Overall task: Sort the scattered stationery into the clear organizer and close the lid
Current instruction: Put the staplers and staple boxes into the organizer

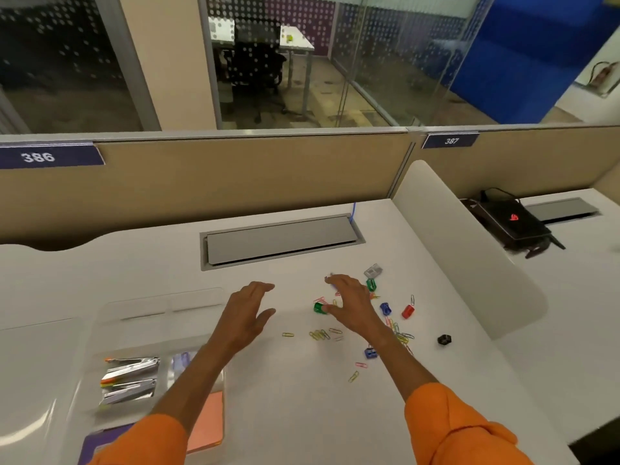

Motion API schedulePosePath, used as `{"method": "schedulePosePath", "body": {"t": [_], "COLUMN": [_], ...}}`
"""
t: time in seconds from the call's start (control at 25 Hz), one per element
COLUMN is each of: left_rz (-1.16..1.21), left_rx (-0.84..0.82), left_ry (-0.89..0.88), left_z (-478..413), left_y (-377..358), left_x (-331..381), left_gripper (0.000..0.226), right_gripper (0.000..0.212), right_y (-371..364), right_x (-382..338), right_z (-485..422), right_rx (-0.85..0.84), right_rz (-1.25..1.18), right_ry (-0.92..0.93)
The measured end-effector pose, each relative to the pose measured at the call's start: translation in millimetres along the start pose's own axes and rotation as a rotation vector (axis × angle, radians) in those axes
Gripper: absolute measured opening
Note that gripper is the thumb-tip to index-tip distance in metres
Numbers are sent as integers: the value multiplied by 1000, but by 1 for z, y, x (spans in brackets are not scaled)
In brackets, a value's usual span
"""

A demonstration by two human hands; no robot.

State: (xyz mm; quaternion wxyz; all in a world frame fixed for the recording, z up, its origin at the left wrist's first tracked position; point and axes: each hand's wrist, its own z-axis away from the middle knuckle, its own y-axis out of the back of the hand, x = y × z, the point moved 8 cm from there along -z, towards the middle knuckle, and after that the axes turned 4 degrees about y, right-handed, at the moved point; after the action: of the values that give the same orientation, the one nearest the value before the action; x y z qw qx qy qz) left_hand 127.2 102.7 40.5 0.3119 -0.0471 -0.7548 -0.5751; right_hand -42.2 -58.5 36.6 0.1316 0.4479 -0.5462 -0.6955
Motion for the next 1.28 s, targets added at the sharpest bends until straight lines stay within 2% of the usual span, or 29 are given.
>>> {"method": "schedulePosePath", "body": {"t": [0.32,0.6,1.0,1.28], "left_rz": [20,-28,-167,-297], "left_rx": [-125,-187,-140,-124], "left_ry": [99,203,310,342], "left_z": [-61,-100,-140,-144], "left_y": [-73,-119,-157,-167], "left_x": [54,70,73,74], "left_gripper": [51,58,65,70], "right_gripper": [58,55,68,63], "right_y": [35,43,31,26], "right_x": [105,164,188,192], "right_z": [-7,-38,-74,-81], "right_rx": [38,11,94,67], "right_rz": [13,10,43,117], "right_ry": [-162,-210,-333,-377]}}
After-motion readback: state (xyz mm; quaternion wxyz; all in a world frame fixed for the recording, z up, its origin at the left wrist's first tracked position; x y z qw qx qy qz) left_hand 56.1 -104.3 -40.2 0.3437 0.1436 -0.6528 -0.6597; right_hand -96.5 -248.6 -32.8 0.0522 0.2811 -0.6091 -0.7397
